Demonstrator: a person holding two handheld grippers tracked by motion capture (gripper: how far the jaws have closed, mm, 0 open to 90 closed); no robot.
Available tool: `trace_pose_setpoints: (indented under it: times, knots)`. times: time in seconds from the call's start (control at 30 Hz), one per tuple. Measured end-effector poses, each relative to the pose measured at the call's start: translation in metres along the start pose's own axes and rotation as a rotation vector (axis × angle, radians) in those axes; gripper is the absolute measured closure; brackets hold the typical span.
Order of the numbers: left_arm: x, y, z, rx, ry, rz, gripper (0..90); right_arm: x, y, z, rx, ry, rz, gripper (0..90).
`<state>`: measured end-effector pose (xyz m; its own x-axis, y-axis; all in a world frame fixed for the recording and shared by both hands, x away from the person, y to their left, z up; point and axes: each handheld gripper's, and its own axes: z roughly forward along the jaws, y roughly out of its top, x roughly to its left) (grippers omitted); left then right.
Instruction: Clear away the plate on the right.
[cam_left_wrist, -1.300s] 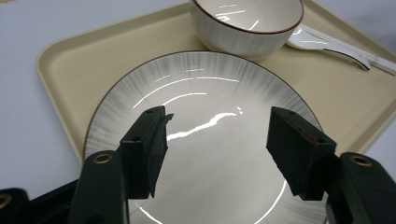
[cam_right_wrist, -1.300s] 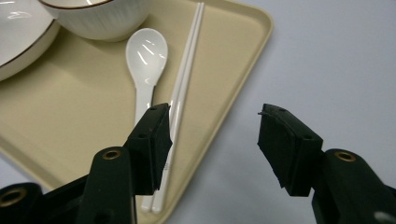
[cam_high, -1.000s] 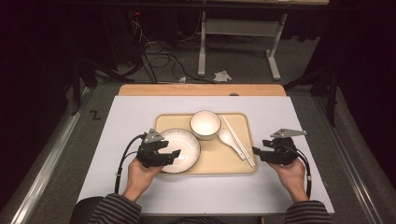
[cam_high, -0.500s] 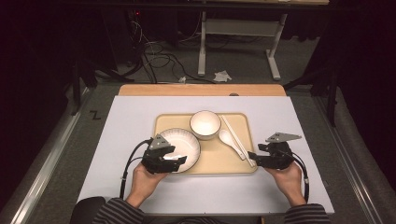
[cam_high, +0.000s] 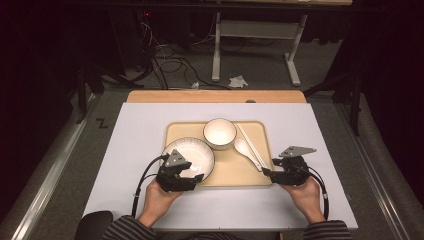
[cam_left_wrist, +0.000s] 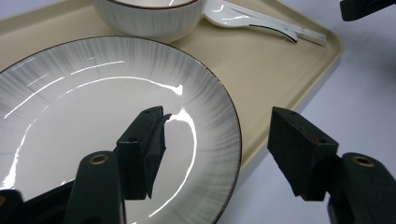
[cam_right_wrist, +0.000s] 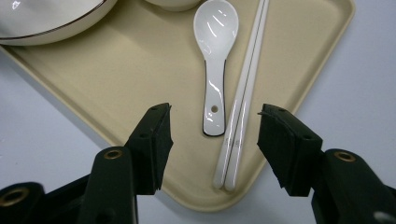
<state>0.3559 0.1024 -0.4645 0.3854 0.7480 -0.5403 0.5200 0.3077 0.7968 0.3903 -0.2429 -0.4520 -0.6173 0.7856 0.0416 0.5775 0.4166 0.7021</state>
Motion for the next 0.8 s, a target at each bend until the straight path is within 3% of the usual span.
trace_pose_setpoints:
  times: [0.13,0.5,0.8]
  knots:
    - [-0.002,-0.005,0.0,0.012,-0.004,0.022,37.0,0.005,-0.001,0.001,0.002,0.004,-0.013,45.6]
    - [-0.006,-0.018,0.001,0.034,-0.024,0.014,37.1,0.013,-0.005,0.006,0.029,0.011,-0.042,45.4]
    - [-0.009,-0.027,0.003,0.059,-0.032,0.032,37.1,0.018,-0.007,0.01,0.052,0.021,-0.067,45.3]
